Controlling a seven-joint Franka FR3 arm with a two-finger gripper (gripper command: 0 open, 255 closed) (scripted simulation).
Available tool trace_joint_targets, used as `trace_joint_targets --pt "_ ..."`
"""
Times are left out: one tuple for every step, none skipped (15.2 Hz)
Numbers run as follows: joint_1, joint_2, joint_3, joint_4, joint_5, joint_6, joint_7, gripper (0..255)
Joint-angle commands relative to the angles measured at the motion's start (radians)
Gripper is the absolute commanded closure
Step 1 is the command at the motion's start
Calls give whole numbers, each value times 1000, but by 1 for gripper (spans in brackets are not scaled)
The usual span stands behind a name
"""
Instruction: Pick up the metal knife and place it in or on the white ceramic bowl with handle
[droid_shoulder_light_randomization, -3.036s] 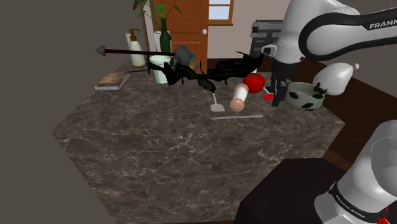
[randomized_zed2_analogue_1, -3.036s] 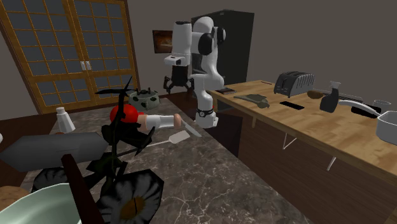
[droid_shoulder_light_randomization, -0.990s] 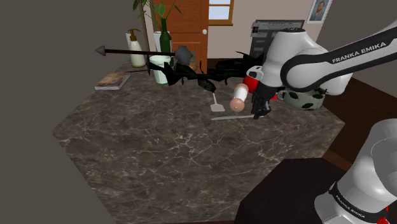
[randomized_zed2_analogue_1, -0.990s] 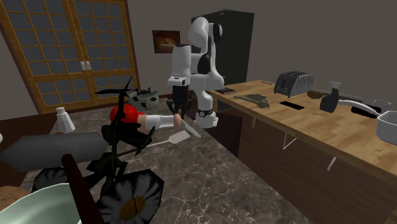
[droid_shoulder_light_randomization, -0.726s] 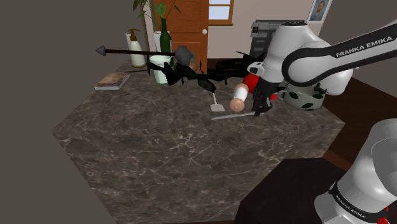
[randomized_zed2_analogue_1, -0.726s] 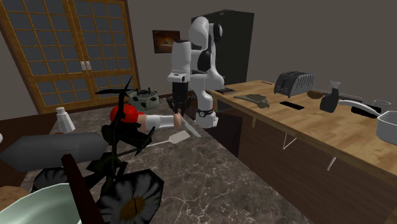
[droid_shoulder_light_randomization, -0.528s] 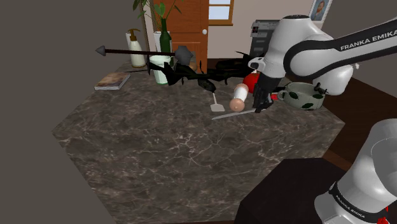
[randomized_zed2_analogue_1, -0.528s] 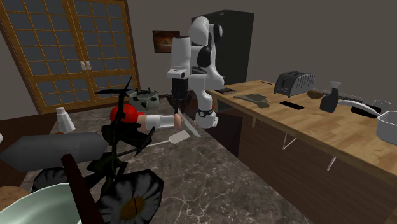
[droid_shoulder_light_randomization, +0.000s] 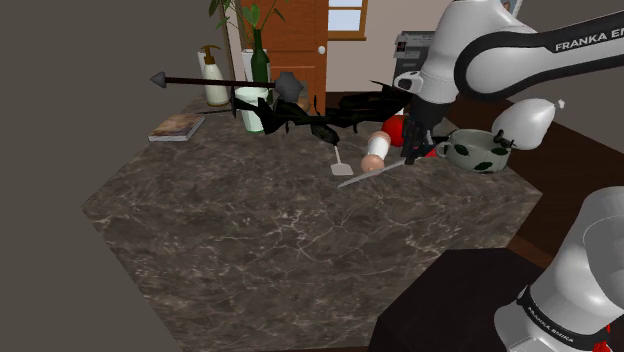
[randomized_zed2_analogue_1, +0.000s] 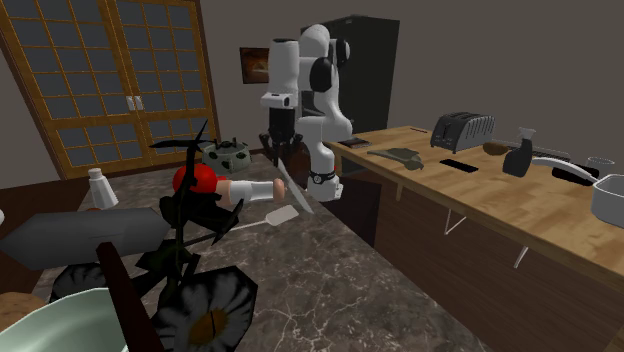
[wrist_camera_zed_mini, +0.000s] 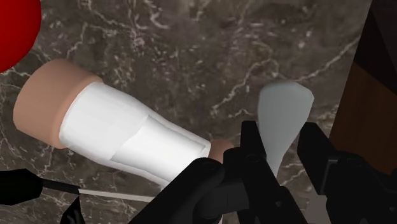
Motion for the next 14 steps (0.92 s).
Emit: trace_joint_targets --pt "1 -5 3 22 3 -28 -1 255" --pt "2 -8 4 34 4 -42 -1 255" --pt "2 -10 5 45 5 -56 -2 255" --pt "3 -12 7 57 6 -70 -2 255" --pt "3 -14 8 70 7 -84 -3 255" --pt "4 -16 9 82 8 -98 -3 255" --pt "4 -17 10 95 10 -112 -4 255" --pt "5 -18 11 107 11 -126 -5 255" --pt "5 -19 12 120 12 -139 -5 255" --pt "6 -19 13 133 13 -153 -6 255" --pt "6 -20 14 146 14 -166 -6 255" --pt "7 -20 15 160 15 -180 -7 255" --pt "7 -20 16 173 16 -193 -8 255" --pt "8 -19 17 187 17 -206 -8 255"
